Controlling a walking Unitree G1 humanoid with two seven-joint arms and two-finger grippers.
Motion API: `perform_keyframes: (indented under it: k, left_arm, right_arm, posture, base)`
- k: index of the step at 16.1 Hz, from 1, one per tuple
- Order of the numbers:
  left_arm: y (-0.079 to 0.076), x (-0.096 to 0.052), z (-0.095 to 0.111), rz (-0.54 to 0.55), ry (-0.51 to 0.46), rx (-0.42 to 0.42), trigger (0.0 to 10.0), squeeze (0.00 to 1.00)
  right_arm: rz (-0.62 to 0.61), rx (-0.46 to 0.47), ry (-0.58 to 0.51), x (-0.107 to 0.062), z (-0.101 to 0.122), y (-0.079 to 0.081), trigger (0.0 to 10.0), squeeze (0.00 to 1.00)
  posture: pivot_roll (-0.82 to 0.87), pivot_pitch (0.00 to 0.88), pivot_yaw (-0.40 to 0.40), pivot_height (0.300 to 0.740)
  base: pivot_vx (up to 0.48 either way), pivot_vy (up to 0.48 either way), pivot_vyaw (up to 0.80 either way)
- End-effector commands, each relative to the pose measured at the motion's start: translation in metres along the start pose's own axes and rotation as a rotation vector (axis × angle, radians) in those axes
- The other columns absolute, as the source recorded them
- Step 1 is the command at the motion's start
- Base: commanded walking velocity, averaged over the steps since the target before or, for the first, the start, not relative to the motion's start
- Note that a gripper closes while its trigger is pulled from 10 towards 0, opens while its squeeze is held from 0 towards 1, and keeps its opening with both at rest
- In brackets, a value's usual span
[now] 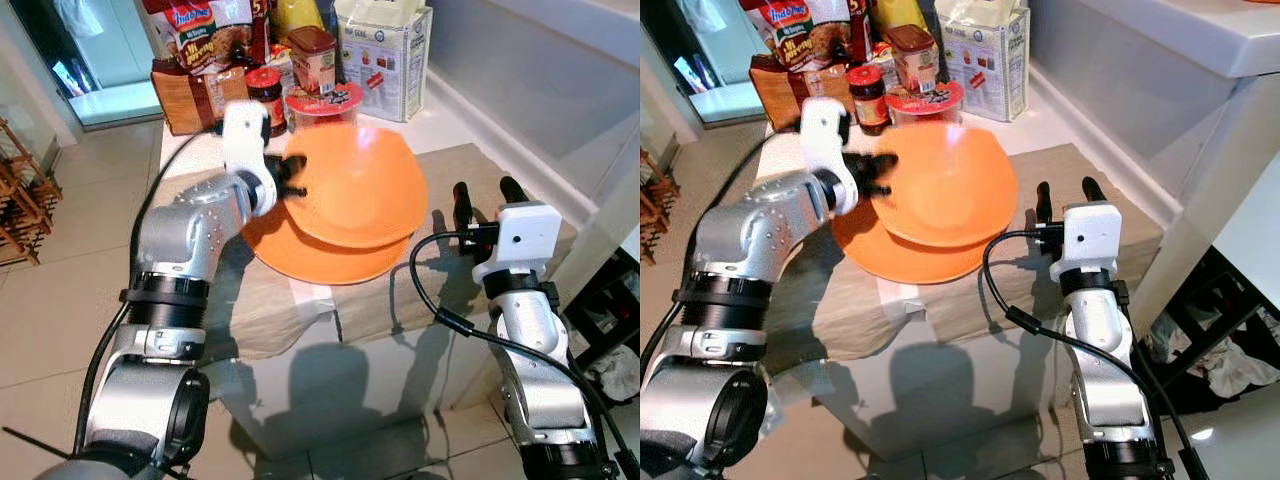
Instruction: Setting the table
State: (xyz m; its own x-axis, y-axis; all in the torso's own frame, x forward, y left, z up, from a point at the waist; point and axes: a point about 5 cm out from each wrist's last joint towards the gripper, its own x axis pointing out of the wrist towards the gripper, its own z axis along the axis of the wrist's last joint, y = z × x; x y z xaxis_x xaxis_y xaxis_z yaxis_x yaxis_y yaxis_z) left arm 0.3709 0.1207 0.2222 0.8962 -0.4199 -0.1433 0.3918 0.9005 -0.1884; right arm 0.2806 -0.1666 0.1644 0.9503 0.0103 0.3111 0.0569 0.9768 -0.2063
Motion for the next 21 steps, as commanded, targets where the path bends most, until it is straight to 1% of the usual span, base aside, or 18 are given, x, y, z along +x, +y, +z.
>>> perform_keyframes:
  k: [1, 3, 4, 5, 6, 7, 9, 11, 12, 13, 14, 15, 16, 17, 18, 19, 20, 21]
  left_arm:
    - [0.007, -0.004, -0.003, 0.027, -0.01, -0.003, 0.0, 0.0]
    - [0.006, -0.011, 0.001, 0.028, -0.102, 0.004, 0.0, 0.0]
    - [0.003, -0.015, 0.001, 0.012, -0.148, -0.009, 0.0, 0.0]
    - [0.002, -0.019, 0.001, 0.01, -0.178, 0.0, 0.0, 0.0]
    - [0.002, -0.022, 0.0, 0.014, -0.199, 0.013, 0.0, 0.0]
    - [0.004, -0.029, -0.005, 0.018, -0.211, 0.044, 0.0, 0.0]
    - [0.008, -0.035, -0.008, 0.037, -0.23, 0.071, 0.0, 0.0]
    - [0.017, -0.048, -0.001, 0.094, -0.311, 0.144, 0.0, 0.0]
    - [0.022, -0.054, 0.003, 0.134, -0.349, 0.212, 0.0, 0.0]
    - [0.028, -0.058, 0.005, 0.179, -0.372, 0.24, 0.0, 0.0]
    - [0.03, -0.06, 0.006, 0.191, -0.379, 0.245, 0.0, 0.0]
    - [0.035, -0.065, 0.006, 0.232, -0.4, 0.254, 0.0, 0.0]
    - [0.042, -0.074, 0.002, 0.297, -0.429, 0.316, 0.0, 0.0]
    - [0.044, -0.08, -0.004, 0.335, -0.452, 0.342, 0.0, 0.0]
    - [0.045, -0.084, -0.009, 0.35, -0.454, 0.389, 0.0, 0.0]
    - [0.042, -0.089, -0.013, 0.349, -0.471, 0.458, 0.0, 0.0]
    - [0.045, -0.093, -0.02, 0.383, -0.469, 0.481, 0.0, 0.0]
    - [0.045, -0.097, -0.026, 0.397, -0.472, 0.527, 0.0, 0.0]
  right_arm:
    - [0.013, -0.004, 0.006, -0.001, 0.0, 0.002, 10.0, 0.0]
    - [0.019, -0.005, 0.009, -0.001, -0.002, 0.003, 10.0, 0.0]
    - [0.023, -0.007, 0.012, -0.001, -0.004, 0.003, 10.0, 0.0]
    - [0.026, -0.008, 0.013, -0.001, -0.004, 0.004, 10.0, 0.0]
    - [0.029, -0.008, 0.015, -0.001, -0.005, 0.005, 10.0, 0.0]
    - [0.035, -0.006, 0.016, 0.0, -0.007, 0.007, 10.0, 0.0]
    - [0.039, -0.004, 0.012, 0.001, -0.007, 0.007, 10.0, 0.0]
    - [0.045, -0.013, 0.004, 0.002, -0.007, 0.007, 10.0, 0.0]
    - [0.049, -0.013, 0.004, 0.002, -0.009, 0.008, 10.0, 0.0]
    - [0.052, -0.013, 0.004, 0.002, -0.01, 0.01, 10.0, 0.0]
    - [0.054, -0.013, 0.003, 0.002, -0.01, 0.01, 10.0, 0.0]
    - [0.054, -0.016, 0.001, 0.002, -0.011, 0.01, 10.0, 0.0]
    - [0.053, -0.019, 0.001, 0.002, -0.013, 0.011, 10.0, 0.0]
    - [0.052, -0.018, -0.002, 0.001, -0.014, 0.01, 10.0, 0.0]
    - [0.042, -0.011, -0.011, 0.001, -0.014, 0.009, 10.0, 0.0]
    - [0.038, 0.01, -0.024, 0.0, -0.014, 0.007, 10.0, 0.0]
    - [0.032, 0.0, -0.039, -0.001, -0.013, 0.005, 10.0, 0.0]
    - [0.03, -0.01, -0.049, -0.001, -0.012, 0.004, 10.0, 0.0]
  posture:
    - [-0.15, 0.0, 0.094, 0.74]
    - [-0.15, 0.0, 0.09, 0.74]
    - [-0.14, 0.0, 0.089, 0.74]
    - [-0.14, 0.0, 0.089, 0.74]
    - [-0.14, 0.0, 0.088, 0.74]
    - [-0.13, 0.0, 0.086, 0.74]
    - [-0.13, 0.0, 0.086, 0.74]
    - [-0.13, 0.0, 0.084, 0.74]
    - [-0.12, 0.0, 0.083, 0.74]
    - [-0.12, 0.0, 0.082, 0.74]
    - [-0.11, 0.0, 0.083, 0.74]
    - [-0.11, 0.0, 0.083, 0.74]
    - [-0.11, 0.0, 0.082, 0.74]
    - [-0.11, 0.0, 0.082, 0.74]
    - [-0.11, 0.0, 0.082, 0.74]
    - [-0.11, 0.0, 0.082, 0.74]
    - [-0.11, 0.0, 0.08, 0.74]
    - [-0.11, 0.0, 0.079, 0.74]
  base:
    - [0.0, 0.0, 0.0]
    - [0.0, 0.0, 0.0]
    - [0.0, 0.0, 0.0]
    - [0.0, 0.0, 0.0]
    - [0.0, 0.0, 0.0]
    - [0.0, 0.0, 0.0]
    - [0.0, 0.0, 0.0]
    - [0.0, 0.0, 0.0]
    - [0.0, 0.0, 0.0]
    - [0.0, 0.0, 0.0]
    - [0.0, 0.0, 0.0]
    - [0.0, 0.0, 0.0]
    - [0.0, 0.0, 0.0]
    - [0.0, 0.0, 0.0]
    - [0.0, 0.0, 0.0]
    - [0.0, 0.0, 0.0]
    - [0.0, 0.0, 0.0]
    - [0.0, 0.0, 0.0]
